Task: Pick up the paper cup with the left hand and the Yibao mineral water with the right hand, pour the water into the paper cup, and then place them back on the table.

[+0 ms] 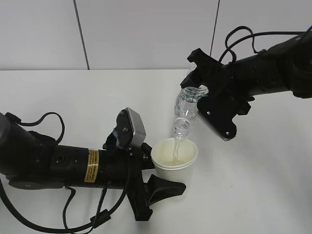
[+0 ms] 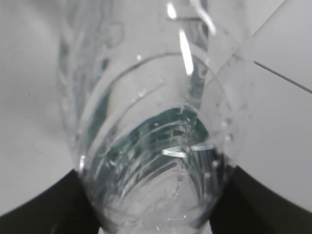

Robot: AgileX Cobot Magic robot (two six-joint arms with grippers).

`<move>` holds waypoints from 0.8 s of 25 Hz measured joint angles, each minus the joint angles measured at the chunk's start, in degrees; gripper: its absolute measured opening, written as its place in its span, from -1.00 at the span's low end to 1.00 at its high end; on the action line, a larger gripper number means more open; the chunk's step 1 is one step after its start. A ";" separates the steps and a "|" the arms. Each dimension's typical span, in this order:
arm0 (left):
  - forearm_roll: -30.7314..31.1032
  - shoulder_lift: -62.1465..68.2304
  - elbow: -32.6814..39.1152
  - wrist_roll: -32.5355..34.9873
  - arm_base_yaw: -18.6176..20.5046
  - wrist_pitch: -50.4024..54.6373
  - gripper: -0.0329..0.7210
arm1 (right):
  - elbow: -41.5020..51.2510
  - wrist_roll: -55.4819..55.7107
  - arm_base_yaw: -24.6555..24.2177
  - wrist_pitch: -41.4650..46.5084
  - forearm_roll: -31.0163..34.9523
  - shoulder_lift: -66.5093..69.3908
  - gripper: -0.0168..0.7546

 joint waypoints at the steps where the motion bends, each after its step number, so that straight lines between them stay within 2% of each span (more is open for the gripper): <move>1: 0.00 0.00 0.00 0.00 0.00 0.00 0.27 | 0.00 0.00 0.00 0.00 0.00 0.00 0.12; 20: 0.00 0.00 0.00 0.00 0.00 0.00 0.27 | 0.00 -1.53 0.00 0.00 0.00 0.00 0.12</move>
